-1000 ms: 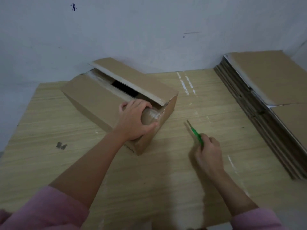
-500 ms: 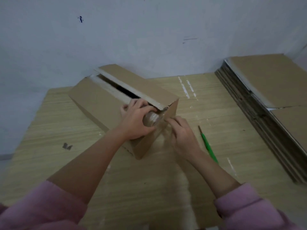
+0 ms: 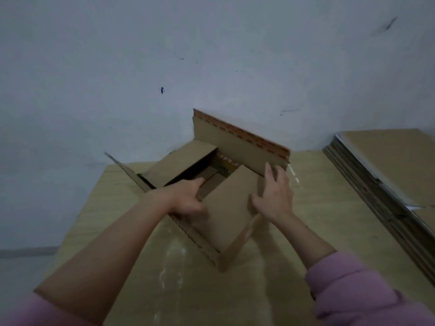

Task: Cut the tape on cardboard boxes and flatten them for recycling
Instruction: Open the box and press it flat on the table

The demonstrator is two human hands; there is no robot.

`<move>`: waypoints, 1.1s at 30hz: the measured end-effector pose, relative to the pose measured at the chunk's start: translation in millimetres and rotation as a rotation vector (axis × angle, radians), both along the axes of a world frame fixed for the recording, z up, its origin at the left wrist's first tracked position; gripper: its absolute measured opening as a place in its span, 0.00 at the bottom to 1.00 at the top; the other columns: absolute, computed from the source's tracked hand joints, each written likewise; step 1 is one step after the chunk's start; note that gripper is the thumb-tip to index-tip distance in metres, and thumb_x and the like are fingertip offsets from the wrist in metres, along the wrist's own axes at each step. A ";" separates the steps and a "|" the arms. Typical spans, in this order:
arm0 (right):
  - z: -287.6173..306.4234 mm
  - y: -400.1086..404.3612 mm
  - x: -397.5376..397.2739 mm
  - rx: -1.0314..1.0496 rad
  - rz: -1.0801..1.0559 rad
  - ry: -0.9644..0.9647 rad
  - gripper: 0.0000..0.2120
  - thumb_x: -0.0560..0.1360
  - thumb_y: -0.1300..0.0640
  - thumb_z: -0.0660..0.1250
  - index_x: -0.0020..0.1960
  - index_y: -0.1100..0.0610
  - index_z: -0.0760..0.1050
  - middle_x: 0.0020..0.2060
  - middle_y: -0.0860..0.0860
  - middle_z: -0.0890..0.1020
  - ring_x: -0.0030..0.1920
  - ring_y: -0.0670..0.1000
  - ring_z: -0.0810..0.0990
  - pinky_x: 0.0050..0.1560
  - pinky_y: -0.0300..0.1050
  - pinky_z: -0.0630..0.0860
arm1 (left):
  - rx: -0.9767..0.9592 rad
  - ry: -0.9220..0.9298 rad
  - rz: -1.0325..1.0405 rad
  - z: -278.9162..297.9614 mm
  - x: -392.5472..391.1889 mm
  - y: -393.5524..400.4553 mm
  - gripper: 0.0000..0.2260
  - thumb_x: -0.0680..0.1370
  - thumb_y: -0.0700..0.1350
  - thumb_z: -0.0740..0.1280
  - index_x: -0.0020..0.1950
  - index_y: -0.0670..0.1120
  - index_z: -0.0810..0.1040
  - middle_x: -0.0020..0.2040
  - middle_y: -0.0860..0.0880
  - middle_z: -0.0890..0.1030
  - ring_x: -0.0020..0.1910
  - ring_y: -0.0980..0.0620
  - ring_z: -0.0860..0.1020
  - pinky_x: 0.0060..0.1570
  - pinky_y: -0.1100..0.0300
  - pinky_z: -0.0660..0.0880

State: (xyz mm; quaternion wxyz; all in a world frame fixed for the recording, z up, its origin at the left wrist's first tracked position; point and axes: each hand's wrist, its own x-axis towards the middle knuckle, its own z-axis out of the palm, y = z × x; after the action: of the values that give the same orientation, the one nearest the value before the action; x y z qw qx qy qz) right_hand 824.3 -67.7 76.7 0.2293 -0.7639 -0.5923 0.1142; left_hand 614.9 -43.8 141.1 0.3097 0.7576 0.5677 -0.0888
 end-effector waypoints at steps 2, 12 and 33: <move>-2.6 0.3 0.5 -0.066 -0.149 0.083 0.42 0.70 0.48 0.70 0.77 0.48 0.50 0.68 0.61 0.56 0.68 0.61 0.56 0.66 0.51 0.63 | 0.022 0.038 -0.019 -12.6 -9.4 0.1 0.47 0.71 0.59 0.70 0.78 0.47 0.42 0.77 0.45 0.53 0.73 0.46 0.60 0.69 0.54 0.64; 39.6 8.0 -24.5 0.331 -0.145 0.698 0.24 0.72 0.67 0.66 0.66 0.54 0.73 0.64 0.50 0.72 0.62 0.47 0.73 0.65 0.44 0.70 | 0.087 -0.588 0.186 -76.9 -64.0 -47.5 0.32 0.65 0.54 0.76 0.65 0.51 0.68 0.61 0.51 0.73 0.60 0.53 0.73 0.60 0.62 0.68; 131.7 -74.9 -126.4 0.075 0.143 0.706 0.35 0.73 0.74 0.62 0.75 0.53 0.59 0.74 0.50 0.62 0.70 0.54 0.65 0.49 0.35 0.72 | -0.155 -0.993 -0.088 23.8 -86.9 -94.5 0.25 0.78 0.37 0.64 0.72 0.55 0.63 0.62 0.58 0.72 0.60 0.61 0.71 0.57 0.67 0.73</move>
State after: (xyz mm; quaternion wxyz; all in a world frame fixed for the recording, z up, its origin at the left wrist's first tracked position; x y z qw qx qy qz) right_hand 697.9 -142.7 208.4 0.4391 -0.6251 -0.5322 0.3649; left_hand 528.0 -138.3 164.9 0.5935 0.7066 0.3112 0.2274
